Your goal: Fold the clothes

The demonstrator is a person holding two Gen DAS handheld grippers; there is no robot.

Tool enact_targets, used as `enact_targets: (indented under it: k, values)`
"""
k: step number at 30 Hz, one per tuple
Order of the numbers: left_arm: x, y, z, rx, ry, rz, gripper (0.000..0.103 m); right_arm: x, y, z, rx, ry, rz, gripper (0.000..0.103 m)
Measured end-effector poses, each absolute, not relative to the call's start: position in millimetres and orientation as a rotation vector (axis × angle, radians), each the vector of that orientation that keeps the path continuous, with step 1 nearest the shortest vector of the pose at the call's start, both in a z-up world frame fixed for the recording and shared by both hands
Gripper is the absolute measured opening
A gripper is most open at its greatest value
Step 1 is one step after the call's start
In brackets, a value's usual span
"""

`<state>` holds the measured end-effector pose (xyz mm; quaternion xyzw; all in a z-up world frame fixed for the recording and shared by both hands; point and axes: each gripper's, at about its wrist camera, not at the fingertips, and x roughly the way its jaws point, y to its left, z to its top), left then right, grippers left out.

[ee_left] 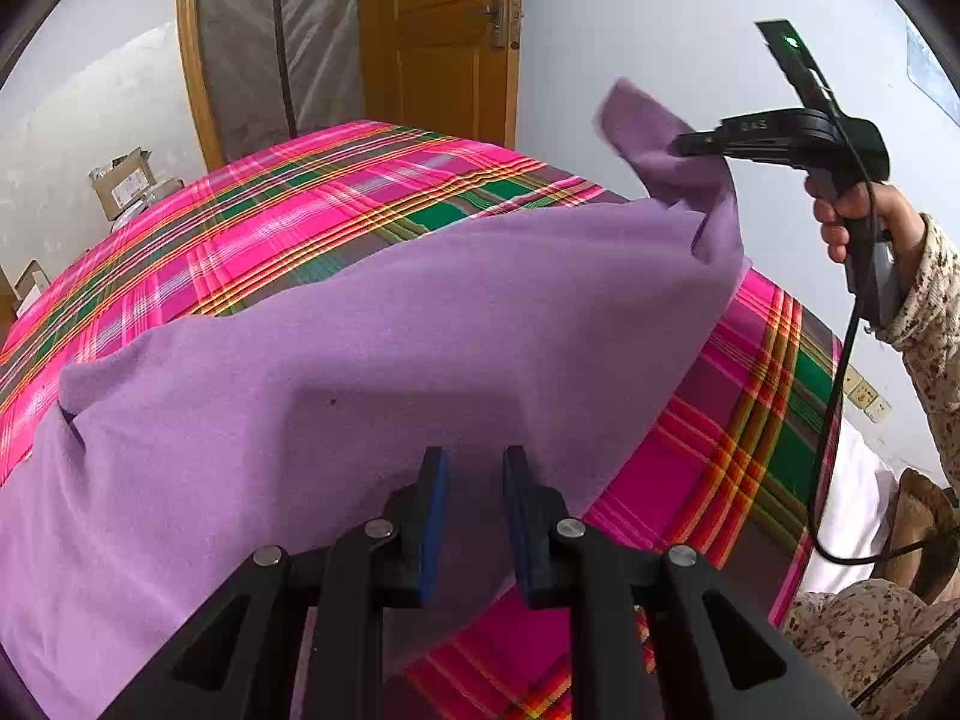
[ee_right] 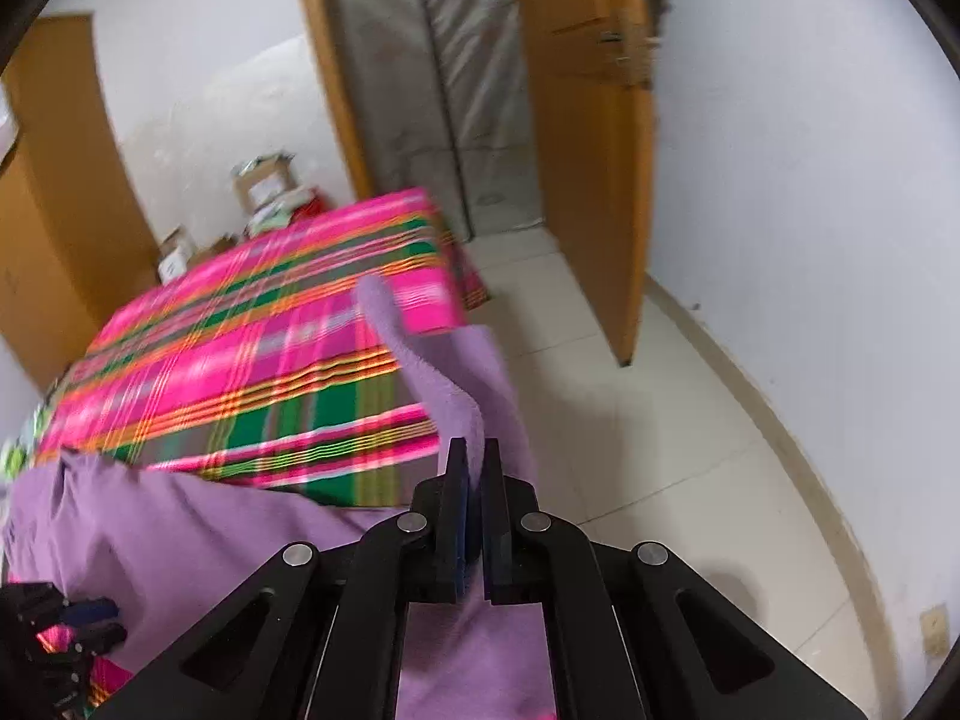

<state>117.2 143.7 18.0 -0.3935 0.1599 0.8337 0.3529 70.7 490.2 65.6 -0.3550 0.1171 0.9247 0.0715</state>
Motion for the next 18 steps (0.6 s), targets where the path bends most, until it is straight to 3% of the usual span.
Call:
enact_targets:
  k: [18]
  values:
    - [119, 146, 17, -1.019, 0.419, 2.147, 0.019, 130, 565, -17, -1.092, 0.953, 2.562, 0.003]
